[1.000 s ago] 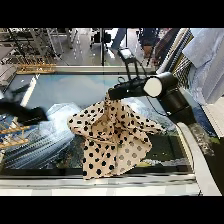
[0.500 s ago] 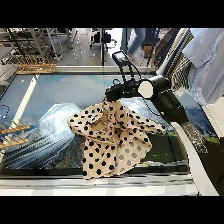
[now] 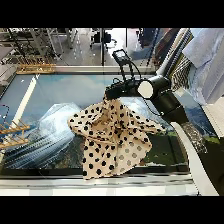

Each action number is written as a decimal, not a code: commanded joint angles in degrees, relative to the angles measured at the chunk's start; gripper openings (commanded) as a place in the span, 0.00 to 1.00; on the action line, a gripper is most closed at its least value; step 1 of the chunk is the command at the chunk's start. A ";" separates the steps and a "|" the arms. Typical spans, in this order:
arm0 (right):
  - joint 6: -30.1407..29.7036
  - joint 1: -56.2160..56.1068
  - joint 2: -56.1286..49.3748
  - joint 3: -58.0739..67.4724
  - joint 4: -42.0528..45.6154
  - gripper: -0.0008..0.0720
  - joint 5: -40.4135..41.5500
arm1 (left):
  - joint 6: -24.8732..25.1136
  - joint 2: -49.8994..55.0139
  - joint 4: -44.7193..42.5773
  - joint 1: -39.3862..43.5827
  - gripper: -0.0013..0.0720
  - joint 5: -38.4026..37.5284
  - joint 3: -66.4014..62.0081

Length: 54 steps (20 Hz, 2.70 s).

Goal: Fold the clothes and pants, and hang the long-sleeved shirts on hangers.

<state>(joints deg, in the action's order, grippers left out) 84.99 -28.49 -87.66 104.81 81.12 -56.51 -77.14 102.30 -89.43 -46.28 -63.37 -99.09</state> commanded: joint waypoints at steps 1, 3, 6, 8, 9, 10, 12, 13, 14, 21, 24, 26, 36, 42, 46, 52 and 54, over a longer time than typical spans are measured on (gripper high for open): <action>1.09 -0.07 -0.02 0.00 0.11 0.04 1.03 | 0.11 2.08 -0.11 0.09 0.17 1.53 -0.59; 1.33 -0.11 -0.02 0.00 0.07 0.04 1.03 | 0.11 1.49 -0.11 0.09 0.03 1.40 -0.59; 1.33 -0.11 -0.02 0.00 -0.04 0.04 1.01 | 1.31 -0.24 0.70 0.17 0.03 1.29 -0.59; 1.36 -0.11 -0.02 0.00 -0.37 0.04 1.01 | 6.73 -2.64 5.99 0.24 0.03 1.27 -0.61; 1.42 -0.13 -0.02 0.00 -0.52 0.04 0.98 | 10.73 -4.55 10.86 0.24 0.03 1.29 -0.63; 1.51 -0.11 0.00 0.00 -0.76 0.04 0.92 | 15.17 -6.80 16.70 0.24 0.03 1.29 -0.63; 1.51 -0.11 0.00 0.04 -0.87 0.04 0.50 | 23.04 -12.37 33.33 0.24 0.03 0.76 -0.63; 1.51 -0.11 0.04 0.04 -0.59 0.04 0.37 | 27.19 -15.19 44.50 0.24 0.03 -1.60 -0.61; 1.49 -0.11 0.17 0.07 0.28 0.04 0.26 | 32.68 -17.33 55.93 0.26 0.03 -5.46 -0.61; 10.19 5.44 3.06 0.52 11.26 0.03 -1.36 | 45.72 -17.57 67.58 15.96 0.03 -40.28 -0.37; 14.51 10.08 2.49 0.26 11.17 0.03 -2.71 | 45.11 -17.25 62.88 28.00 0.02 -41.77 4.15; 14.47 11.54 2.43 0.28 11.15 0.03 -3.41 | 45.44 -17.25 62.79 34.42 0.02 -39.56 7.69; 11.28 11.19 3.26 0.31 8.15 0.03 -4.55 | 41.97 -16.96 61.55 45.38 0.02 -11.72 11.58; 4.66 3.30 5.95 2.32 5.49 0.03 -5.68 | 46.99 -13.86 65.92 46.53 0.03 -20.04 11.54; -1.95 -3.02 7.58 5.27 3.98 0.03 -16.41 | 48.87 -13.62 69.70 46.45 0.03 -29.05 11.54; -5.68 -10.54 14.25 5.35 3.78 0.04 -35.08 | 59.39 -12.57 81.11 44.04 0.03 -24.06 11.54; -13.70 -10.54 14.56 5.35 -0.90 0.04 -35.21 | 67.38 -9.90 94.25 43.28 0.03 -25.27 11.54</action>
<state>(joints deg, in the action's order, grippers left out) 79.35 -37.54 -74.59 110.04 84.47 -86.41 -19.81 90.26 -10.09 -1.93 -88.05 -87.57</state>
